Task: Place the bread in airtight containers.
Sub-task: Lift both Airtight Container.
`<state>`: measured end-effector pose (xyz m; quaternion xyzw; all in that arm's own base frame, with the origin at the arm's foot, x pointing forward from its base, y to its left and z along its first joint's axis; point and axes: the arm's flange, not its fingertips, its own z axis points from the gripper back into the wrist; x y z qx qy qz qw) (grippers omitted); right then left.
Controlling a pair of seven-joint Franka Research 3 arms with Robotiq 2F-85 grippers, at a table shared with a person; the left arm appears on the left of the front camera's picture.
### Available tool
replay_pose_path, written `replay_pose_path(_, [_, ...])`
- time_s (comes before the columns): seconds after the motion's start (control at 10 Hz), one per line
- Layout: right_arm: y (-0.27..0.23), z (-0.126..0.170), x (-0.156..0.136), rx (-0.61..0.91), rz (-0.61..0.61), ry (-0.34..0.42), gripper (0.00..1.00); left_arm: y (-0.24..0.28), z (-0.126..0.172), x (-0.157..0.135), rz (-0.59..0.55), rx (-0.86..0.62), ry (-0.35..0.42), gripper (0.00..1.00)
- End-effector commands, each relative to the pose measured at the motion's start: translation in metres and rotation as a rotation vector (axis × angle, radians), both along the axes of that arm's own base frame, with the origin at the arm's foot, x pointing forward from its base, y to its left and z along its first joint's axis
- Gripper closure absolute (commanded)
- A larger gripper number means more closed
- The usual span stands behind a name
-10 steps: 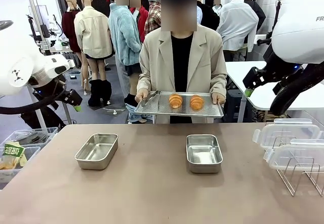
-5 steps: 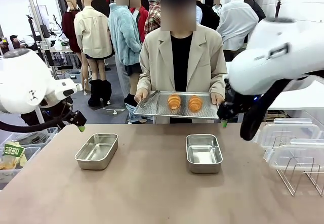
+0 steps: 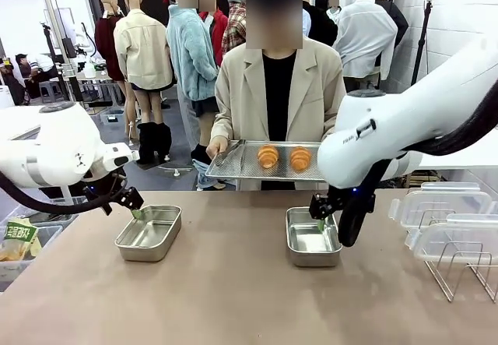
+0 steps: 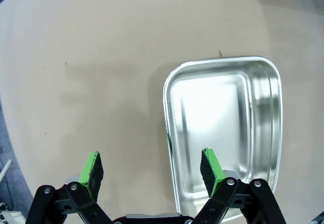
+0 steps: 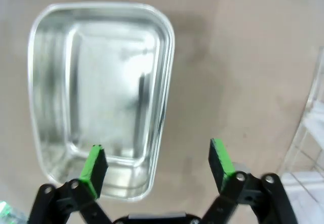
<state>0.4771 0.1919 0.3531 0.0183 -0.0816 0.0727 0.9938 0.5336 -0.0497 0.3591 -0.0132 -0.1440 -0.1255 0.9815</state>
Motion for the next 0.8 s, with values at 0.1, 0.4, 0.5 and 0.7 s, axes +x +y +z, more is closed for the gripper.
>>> replay_pose_path(0.1, [0.004, -0.023, 0.009, 0.005, -0.043, -0.059, 0.00, 0.007, -0.021, 0.025, -0.040, -0.040, 0.028, 0.00])
replay_pose_path(0.4, [0.007, -0.046, 0.003, 0.011, -0.034, -0.069, 0.00, -0.003, -0.048, 0.025, -0.034, -0.037, 0.096, 0.00])
replay_pose_path(0.5, [0.010, -0.051, 0.004, 0.004, -0.027, -0.068, 0.00, -0.006, -0.052, 0.023, -0.038, -0.029, 0.104, 0.00])
replay_pose_path(0.7, [0.013, -0.056, 0.006, -0.005, -0.051, -0.082, 0.20, -0.008, -0.056, 0.021, -0.036, -0.027, 0.121, 0.00])
